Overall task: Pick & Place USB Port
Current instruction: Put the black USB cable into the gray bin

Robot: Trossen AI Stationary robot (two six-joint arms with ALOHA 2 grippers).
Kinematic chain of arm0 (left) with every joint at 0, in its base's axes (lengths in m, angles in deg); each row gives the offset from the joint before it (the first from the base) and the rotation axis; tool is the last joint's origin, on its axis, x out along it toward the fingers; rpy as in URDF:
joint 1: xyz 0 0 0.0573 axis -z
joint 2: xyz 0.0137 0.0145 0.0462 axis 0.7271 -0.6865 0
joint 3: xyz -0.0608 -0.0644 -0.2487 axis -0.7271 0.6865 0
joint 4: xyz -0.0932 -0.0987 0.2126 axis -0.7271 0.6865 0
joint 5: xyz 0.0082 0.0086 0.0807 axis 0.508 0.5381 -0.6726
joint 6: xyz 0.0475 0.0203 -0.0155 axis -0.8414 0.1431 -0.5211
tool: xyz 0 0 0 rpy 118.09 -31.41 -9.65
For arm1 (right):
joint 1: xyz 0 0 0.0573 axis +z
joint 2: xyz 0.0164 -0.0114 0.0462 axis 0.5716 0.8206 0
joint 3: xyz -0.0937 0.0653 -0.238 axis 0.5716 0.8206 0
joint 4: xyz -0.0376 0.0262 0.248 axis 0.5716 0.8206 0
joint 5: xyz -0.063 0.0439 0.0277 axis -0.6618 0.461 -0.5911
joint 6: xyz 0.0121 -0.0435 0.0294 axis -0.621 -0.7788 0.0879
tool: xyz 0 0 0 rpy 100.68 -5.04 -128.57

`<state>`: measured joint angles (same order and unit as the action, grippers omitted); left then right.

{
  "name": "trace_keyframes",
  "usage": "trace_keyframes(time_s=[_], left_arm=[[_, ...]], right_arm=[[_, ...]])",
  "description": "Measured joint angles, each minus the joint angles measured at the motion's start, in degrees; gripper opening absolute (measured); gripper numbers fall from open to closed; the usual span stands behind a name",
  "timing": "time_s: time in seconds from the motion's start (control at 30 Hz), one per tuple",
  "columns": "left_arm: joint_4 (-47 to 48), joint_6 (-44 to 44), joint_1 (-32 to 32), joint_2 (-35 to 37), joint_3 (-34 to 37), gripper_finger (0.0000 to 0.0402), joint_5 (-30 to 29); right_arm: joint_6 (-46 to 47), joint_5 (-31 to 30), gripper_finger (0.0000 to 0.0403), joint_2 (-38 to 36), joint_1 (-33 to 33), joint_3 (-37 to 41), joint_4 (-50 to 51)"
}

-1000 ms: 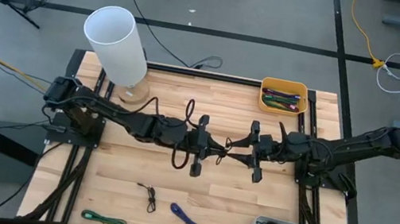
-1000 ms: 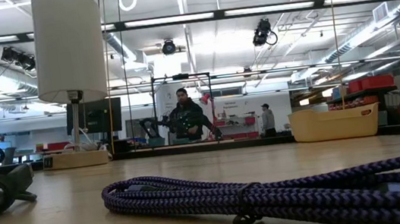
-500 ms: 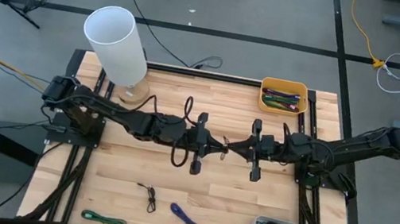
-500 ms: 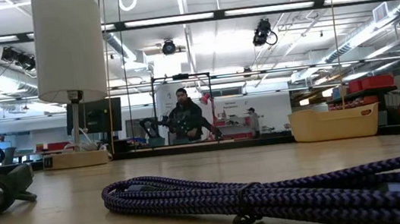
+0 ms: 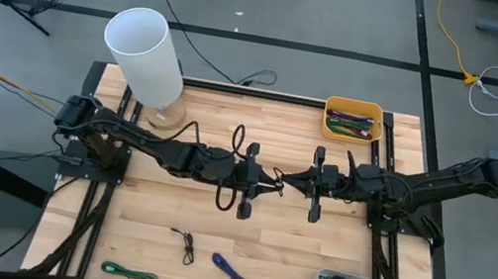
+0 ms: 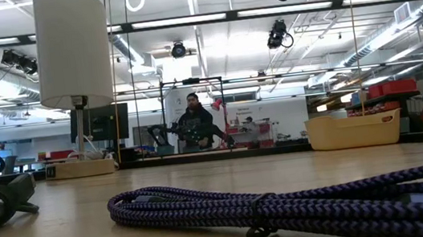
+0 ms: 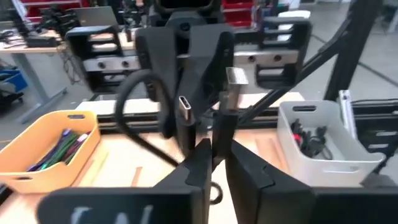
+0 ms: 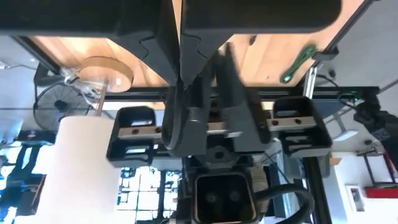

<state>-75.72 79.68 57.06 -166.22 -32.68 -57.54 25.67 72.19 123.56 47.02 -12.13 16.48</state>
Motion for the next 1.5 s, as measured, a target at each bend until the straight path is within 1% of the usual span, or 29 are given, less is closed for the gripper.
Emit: trace_keyframes(time_s=[0.1, 0.17, 0.27, 0.33, 0.43, 0.53, 0.6, 0.73, 0.8, 0.87, 0.93, 1.03, 1.17, 1.23, 1.3, 1.43, 1.5], left_arm=[[0.8, -0.1, 0.0, 0.0, 0.0, 0.0017, -2.2], [1.4, -0.1, 0.0, 0.0, 0.0, 0.0017, -2.0], [1.7, 0.1, 0.1, 0.0, 0.0, 0.0035, -0.7], [2.1, 0.2, 0.2, 0.0, 0.0, 0.0055, -0.9], [2.6, -1.7, 0.7, 0.3, 0.0, 0.0079, -2.3], [4.8, -3.2, 0.8, 1.5, 0.0, 0.0091, -4.2], [8.3, -3.2, 0.8, 2.6, 0.0, 0.0095, -5.8], [13.7, -1.8, 1.1, 5.6, 0.0, 0.0106, -8.1], [16.0, -1.4, 1.3, 6.6, 0.0, 0.0111, -8.9], [20.7, -1.3, 1.8, 7.6, 0.1, 0.0114, -9.9], [24.2, -1.3, 1.9, 8.2, 0.0, 0.0114, -9.9], [29.0, 1.3, 2.2, 8.4, 0.0, 0.0114, -10.0], [33.9, 4.5, 2.2, 8.3, 0.0, 0.0114, -10.0], [35.7, 6.1, 2.2, 8.3, 0.0, 0.0114, -10.0], [37.0, 7.6, 2.2, 8.3, 0.0, 0.0114, -9.9], [39.0, 8.8, 2.3, 8.3, 0.0, 0.0114, -10.0], [39.5, 9.3, 2.3, 8.3, 0.0, 0.0114, -10.0]], right_arm=[[0.4, 1.2, 0.0004, -0.1, 0.0, 0.0, 0.7], [0.1, 0.7, 0.0002, -0.1, 0.0, 0.0, 2.3], [0.3, -4.0, 0.0001, -0.1, 0.3, 0.0, 3.8], [0.5, -4.9, 0.0001, -0.2, 0.3, 0.0, 4.0], [0.5, -4.1, 0.0001, -1.2, 0.3, 0.0, 4.2], [1.1, -4.3, 0.0000, -2.7, 0.7, -0.1, 5.6], [1.1, -4.4, 0.0000, -3.7, 1.0, -0.1, 6.8], [3.2, -4.2, 0.0000, -5.7, 1.8, -0.1, 11.3], [6.3, -3.9, 0.0000, -6.6, 2.7, -0.1, 15.0], [10.8, -1.6, 0.0000, -7.2, 3.7, -0.1, 20.2], [16.5, 2.6, 0.0000, -7.9, 4.8, -0.1, 26.6], [25.5, 8.7, 0.0000, -7.9, 7.4, -0.1, 34.7], [37.3, 21.5, 0.0000, -7.8, 11.7, -0.1, 41.5], [43.0, 25.8, 0.0000, -7.6, 14.7, -0.1, 43.7], [49.7, 27.8, 0.0000, -7.6, 17.7, -0.1, 45.9], [62.1, 31.0, 0.0000, -6.6, 25.0, -0.1, 46.9], [67.7, 29.9, 0.0000, -5.9, 29.3, -0.1, 46.7]])
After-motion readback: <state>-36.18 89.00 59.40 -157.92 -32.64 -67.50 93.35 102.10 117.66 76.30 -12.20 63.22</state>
